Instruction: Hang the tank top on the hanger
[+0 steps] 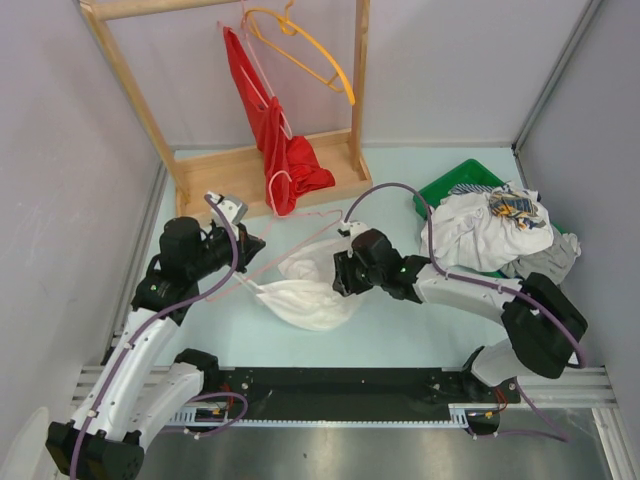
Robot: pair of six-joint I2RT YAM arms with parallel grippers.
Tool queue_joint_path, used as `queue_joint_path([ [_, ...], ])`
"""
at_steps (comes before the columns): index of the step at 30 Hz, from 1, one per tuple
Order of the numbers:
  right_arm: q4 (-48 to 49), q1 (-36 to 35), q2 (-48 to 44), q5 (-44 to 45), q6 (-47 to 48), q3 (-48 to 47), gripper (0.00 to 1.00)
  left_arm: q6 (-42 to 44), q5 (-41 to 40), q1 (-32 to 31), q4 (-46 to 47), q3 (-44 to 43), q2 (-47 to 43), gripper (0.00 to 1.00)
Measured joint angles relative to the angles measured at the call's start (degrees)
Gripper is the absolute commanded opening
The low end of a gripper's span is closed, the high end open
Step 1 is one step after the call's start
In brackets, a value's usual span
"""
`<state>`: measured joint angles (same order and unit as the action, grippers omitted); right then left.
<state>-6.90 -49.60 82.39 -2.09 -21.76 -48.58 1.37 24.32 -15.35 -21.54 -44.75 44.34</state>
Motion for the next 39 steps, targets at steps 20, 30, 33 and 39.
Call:
queue_joint_path([
  [20,3.5,-1.4,0.7,-1.5,-9.8,5.6,0.33,0.0,0.0,0.0,0.0,0.0,0.4,0.0],
  [30,5.5,-1.6,4.2,-0.8,-12.6,5.6,0.33,0.0,0.0,0.0,0.0,0.0,0.3,0.0],
  [33,5.5,-1.6,4.7,-0.5,-12.8,5.6,0.33,0.0,0.0,0.0,0.0,0.0,0.3,0.0],
  [39,5.5,-1.6,5.5,0.1,-12.8,5.6,0.34,0.0,0.0,0.0,0.0,0.0,0.3,0.0],
])
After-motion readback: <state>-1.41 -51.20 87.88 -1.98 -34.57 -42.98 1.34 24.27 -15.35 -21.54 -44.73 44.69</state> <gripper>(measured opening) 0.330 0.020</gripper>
